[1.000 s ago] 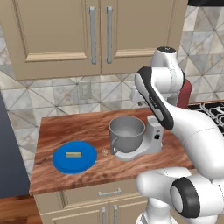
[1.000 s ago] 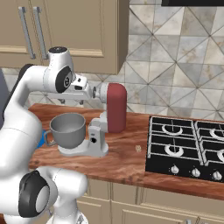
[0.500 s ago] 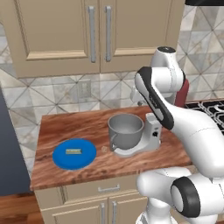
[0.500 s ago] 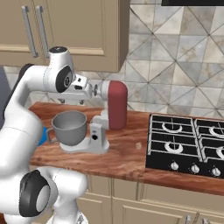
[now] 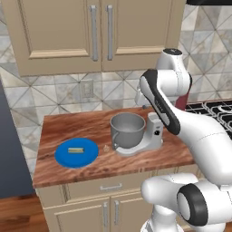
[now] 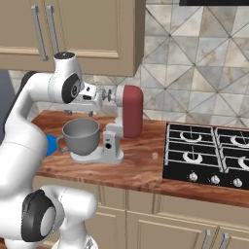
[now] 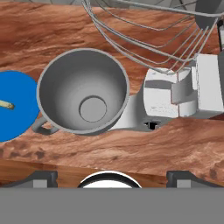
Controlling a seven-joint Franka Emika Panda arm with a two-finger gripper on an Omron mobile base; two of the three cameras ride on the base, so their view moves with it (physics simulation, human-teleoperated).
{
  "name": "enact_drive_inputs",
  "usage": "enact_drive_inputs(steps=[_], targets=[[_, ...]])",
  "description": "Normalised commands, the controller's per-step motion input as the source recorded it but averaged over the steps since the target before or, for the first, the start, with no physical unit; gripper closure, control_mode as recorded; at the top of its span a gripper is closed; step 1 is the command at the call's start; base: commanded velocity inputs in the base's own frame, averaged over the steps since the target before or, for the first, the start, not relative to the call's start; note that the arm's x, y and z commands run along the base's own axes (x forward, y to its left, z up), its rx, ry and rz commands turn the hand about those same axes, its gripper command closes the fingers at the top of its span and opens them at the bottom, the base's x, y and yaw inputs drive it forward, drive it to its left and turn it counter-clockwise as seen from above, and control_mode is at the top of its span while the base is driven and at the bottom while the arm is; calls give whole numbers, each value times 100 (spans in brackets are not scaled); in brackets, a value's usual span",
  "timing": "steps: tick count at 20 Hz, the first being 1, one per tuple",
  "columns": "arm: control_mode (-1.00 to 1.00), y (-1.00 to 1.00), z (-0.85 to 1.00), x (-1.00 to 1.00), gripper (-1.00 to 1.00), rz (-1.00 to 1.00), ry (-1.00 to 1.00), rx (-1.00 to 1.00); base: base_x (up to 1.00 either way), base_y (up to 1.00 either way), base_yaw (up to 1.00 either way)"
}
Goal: Add butter and sugar cubes to the stand mixer bowl and then turn on the stand mixer to begin making frosting.
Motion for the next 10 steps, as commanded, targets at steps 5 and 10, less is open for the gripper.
enact_drive_inputs(steps=[5,10], targets=[[100,0,0,0,-100,0,0,0,-10,-1,0],[100,0,0,0,-100,0,0,0,0,-30,0]])
